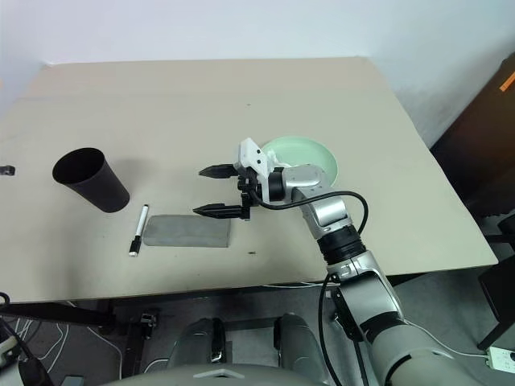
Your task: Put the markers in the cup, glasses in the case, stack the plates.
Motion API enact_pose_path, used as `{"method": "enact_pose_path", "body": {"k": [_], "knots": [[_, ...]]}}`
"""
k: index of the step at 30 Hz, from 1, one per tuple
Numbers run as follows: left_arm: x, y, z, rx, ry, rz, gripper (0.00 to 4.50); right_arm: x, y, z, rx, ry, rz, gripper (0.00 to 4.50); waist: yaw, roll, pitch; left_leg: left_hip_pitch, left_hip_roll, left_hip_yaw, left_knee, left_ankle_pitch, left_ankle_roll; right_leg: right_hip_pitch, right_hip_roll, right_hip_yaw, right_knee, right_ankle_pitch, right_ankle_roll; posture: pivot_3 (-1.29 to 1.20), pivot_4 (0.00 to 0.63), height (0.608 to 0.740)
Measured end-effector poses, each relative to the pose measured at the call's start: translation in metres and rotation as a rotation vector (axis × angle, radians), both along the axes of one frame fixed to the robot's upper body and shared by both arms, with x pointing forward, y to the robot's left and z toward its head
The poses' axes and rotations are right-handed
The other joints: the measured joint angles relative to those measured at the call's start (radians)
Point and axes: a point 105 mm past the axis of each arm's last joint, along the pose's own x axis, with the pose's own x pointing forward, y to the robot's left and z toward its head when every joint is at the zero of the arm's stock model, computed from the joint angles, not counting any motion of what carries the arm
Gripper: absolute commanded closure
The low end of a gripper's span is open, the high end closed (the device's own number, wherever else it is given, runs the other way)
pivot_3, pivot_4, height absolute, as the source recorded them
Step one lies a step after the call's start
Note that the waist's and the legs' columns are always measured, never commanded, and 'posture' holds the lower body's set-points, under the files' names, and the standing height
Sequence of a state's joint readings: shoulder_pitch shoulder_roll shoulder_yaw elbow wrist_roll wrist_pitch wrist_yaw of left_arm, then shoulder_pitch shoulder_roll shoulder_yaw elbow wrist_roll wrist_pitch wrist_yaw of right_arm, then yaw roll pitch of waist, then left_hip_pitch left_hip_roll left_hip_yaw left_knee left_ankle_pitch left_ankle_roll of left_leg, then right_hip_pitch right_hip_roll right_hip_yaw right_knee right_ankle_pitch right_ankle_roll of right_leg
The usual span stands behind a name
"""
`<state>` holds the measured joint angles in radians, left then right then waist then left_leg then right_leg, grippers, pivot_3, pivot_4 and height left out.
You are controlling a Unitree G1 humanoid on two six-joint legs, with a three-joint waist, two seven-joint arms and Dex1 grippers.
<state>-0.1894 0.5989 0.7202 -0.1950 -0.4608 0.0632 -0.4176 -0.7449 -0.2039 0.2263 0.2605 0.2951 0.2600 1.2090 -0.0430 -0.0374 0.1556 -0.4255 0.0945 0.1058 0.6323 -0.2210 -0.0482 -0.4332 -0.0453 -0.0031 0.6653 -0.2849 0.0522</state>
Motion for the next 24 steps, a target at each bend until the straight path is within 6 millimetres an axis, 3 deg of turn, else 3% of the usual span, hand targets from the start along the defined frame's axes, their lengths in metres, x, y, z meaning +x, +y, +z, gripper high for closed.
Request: {"method": "enact_pose_path", "body": {"k": [4,9,14,24], "knots": [[0.002,-0.025,0.007,0.061,-0.062,-0.129,4.23,0.011,0.003,-0.003,0.007,0.000,-0.083,0.04,0.000,0.000,0.000,0.001,0.000,0.001,0.000,0.000,0.000,0.000,0.002,0.000,0.001,0.000,0.000,0.00,0.150,0.726],[0.011,-0.041,-0.023,0.056,0.041,-0.224,4.23,0.023,0.000,-0.011,-0.012,-0.004,-0.159,0.04,-0.001,0.000,0.000,0.000,0.000,0.001,0.001,0.000,0.000,0.000,0.002,0.000,0.000,0.000,0.001,0.00,0.150,0.726],[0.015,-0.040,-0.050,0.043,0.117,-0.228,4.23,0.043,-0.008,-0.026,-0.069,-0.026,-0.285,0.04,0.000,0.000,0.000,0.000,0.000,0.001,0.001,0.000,0.000,0.000,0.003,0.000,0.001,0.000,0.001,0.00,0.150,0.726],[0.018,-0.026,-0.068,0.009,0.113,-0.187,4.23,0.050,-0.013,-0.034,-0.098,-0.059,-0.326,0.04,0.000,0.000,0.000,0.000,0.001,0.001,0.002,0.000,0.000,0.000,0.004,0.000,0.001,0.000,0.001,0.00,0.150,0.726]]}}
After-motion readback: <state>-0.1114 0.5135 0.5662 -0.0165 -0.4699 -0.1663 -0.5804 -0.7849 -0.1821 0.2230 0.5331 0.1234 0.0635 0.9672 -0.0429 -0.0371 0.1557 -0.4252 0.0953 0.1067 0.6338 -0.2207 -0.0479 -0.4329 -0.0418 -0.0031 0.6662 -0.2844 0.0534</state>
